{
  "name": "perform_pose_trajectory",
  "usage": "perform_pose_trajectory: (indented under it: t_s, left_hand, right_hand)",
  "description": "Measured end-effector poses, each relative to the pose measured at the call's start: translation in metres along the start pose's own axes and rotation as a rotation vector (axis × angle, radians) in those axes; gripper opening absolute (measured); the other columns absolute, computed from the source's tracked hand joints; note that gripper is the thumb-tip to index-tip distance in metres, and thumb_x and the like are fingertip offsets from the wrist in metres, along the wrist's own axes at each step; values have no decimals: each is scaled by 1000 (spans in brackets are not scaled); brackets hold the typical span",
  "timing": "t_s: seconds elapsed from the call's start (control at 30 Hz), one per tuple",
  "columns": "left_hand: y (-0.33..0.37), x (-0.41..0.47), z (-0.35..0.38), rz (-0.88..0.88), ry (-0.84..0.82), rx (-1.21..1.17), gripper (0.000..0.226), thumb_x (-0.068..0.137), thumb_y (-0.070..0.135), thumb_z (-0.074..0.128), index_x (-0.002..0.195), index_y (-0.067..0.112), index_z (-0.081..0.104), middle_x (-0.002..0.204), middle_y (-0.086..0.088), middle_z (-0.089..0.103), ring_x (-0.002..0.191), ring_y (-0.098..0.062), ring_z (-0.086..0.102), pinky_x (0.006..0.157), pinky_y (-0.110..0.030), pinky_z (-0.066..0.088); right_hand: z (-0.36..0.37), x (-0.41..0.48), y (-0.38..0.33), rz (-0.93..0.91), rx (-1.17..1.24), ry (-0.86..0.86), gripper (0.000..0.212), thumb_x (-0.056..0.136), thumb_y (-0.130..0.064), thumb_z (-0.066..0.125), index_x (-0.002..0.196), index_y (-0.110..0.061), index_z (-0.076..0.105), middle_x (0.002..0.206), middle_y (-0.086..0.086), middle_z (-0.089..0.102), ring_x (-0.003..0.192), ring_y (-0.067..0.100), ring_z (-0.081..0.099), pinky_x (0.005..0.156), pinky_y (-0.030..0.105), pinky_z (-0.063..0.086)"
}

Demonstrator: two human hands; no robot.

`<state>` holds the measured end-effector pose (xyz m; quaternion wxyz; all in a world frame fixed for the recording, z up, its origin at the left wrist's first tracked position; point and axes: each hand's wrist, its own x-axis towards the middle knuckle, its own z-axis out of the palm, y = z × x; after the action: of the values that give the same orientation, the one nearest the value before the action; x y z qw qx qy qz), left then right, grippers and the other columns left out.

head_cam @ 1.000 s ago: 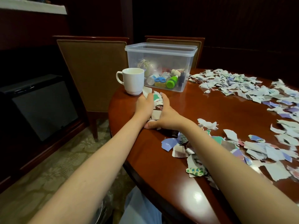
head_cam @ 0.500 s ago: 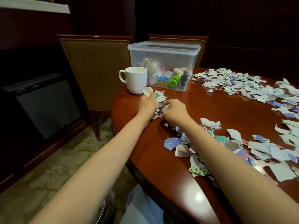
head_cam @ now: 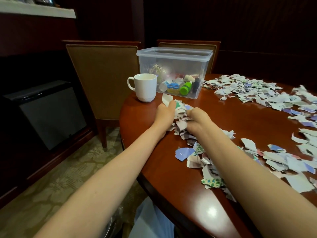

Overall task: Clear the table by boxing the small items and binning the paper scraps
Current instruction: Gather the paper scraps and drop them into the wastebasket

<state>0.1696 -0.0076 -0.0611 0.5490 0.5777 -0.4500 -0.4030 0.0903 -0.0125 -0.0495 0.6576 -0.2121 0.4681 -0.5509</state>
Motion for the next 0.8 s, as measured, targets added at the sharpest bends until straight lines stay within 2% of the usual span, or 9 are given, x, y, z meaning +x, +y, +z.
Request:
perform_pose_trajectory:
  t_s: [0.07, 0.13, 0.2, 0.27, 0.37, 0.47, 0.6, 0.7, 0.8]
  left_hand:
    - [1, -1, 4, -10, 2, -27, 20, 95, 21, 42, 83, 9, 52, 91, -9, 58, 85, -21, 54, 74, -31, 42]
    - [2, -3, 8, -63, 13, -95, 25, 95, 20, 42, 71, 13, 48, 89, -10, 58, 86, -23, 56, 77, -34, 45]
    - [3, -3, 13, -125, 29, -165, 24, 94, 21, 41, 73, 12, 50, 92, -12, 62, 92, -28, 61, 86, -38, 49]
    - [5, -5, 18, -203, 47, -218, 23, 92, 25, 41, 89, 7, 55, 103, -14, 65, 100, -32, 63, 93, -43, 50]
    - [9, -9, 25, -267, 52, -347, 24, 92, 22, 42, 94, 5, 59, 96, -12, 66, 94, -30, 64, 87, -38, 52]
    - [16, -12, 30, -263, 38, -411, 22, 91, 19, 46, 74, 10, 57, 77, -6, 62, 82, -25, 61, 74, -32, 49]
    - [25, -15, 29, -257, 44, -439, 21, 91, 17, 48, 72, 12, 56, 81, -7, 64, 83, -24, 60, 71, -30, 49]
    - [31, -18, 25, -257, 56, -383, 17, 93, 18, 46, 85, 9, 58, 99, -13, 67, 85, -23, 59, 78, -32, 49]
    - [38, -17, 16, -230, 86, -407, 29, 94, 16, 44, 110, 0, 60, 104, -16, 64, 86, -23, 57, 73, -30, 47]
  right_hand:
    - [2, -8, 0, -14, 61, -39, 42, 96, 6, 23, 134, 10, 41, 134, 27, 48, 126, 40, 47, 94, 46, 41]
    - [4, -15, -1, -10, 126, -61, 41, 97, 2, 22, 130, 9, 44, 133, 25, 50, 125, 39, 48, 97, 46, 40]
    - [5, -25, -2, -18, 184, -71, 34, 96, 2, 22, 107, 6, 54, 113, 25, 58, 109, 38, 56, 93, 41, 42]
    - [7, -32, -2, -41, 234, -73, 28, 94, 3, 26, 85, 4, 53, 85, 20, 57, 83, 33, 57, 85, 38, 46]
    - [9, -32, 0, -94, 309, -32, 29, 93, 2, 33, 72, 1, 52, 74, 15, 55, 64, 25, 54, 65, 32, 49]
    - [12, -29, 0, -162, 299, 5, 22, 92, -2, 41, 77, -3, 57, 84, 14, 61, 66, 22, 59, 70, 34, 52]
    - [16, -39, -3, -209, 270, 43, 22, 93, -2, 44, 75, -4, 57, 107, 22, 64, 85, 27, 65, 84, 35, 50]
    - [22, -47, -2, -241, 248, 59, 22, 93, -1, 44, 77, -5, 58, 118, 23, 62, 87, 27, 63, 80, 31, 49]
    - [32, -48, -2, -249, 246, 69, 24, 92, 1, 43, 73, -6, 56, 119, 25, 61, 89, 28, 63, 80, 34, 49]
